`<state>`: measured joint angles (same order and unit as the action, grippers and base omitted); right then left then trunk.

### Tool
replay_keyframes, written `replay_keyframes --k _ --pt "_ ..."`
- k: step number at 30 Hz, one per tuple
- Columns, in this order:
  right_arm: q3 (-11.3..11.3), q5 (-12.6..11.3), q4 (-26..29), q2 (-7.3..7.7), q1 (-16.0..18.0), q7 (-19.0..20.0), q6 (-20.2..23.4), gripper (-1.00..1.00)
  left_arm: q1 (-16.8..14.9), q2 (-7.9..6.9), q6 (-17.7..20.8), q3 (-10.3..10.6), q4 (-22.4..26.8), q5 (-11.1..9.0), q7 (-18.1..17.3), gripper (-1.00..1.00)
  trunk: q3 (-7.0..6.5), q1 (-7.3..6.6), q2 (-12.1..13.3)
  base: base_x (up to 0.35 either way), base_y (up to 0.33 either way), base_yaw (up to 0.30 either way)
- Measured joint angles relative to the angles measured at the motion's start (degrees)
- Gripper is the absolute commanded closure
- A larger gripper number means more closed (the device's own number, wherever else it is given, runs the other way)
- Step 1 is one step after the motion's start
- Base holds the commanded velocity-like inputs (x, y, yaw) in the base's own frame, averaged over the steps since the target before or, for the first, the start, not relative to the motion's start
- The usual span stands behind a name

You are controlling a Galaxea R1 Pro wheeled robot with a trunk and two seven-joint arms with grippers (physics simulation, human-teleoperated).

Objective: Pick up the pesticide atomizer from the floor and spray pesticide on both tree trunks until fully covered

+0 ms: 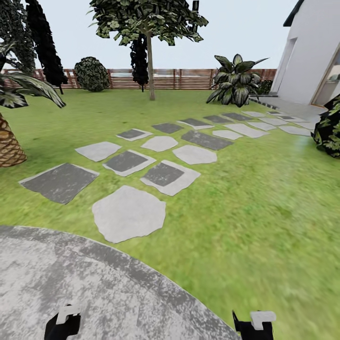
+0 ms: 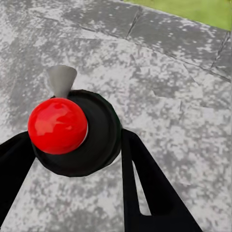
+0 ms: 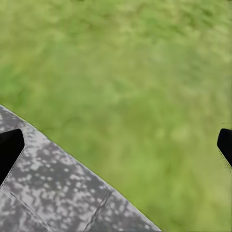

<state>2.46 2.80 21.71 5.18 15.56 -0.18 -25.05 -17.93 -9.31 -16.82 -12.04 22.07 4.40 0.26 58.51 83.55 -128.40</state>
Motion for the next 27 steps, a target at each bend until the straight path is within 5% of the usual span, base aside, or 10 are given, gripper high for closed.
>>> replay_keyframes --k 27 --pt "-0.13 0.01 -1.58 -0.09 0.00 -0.08 -0.05 -1.00 0.00 -0.01 -0.05 -0.17 0.08 0.00 0.06 1.00 -0.31 0.00 0.00 0.339 0.000 0.017"
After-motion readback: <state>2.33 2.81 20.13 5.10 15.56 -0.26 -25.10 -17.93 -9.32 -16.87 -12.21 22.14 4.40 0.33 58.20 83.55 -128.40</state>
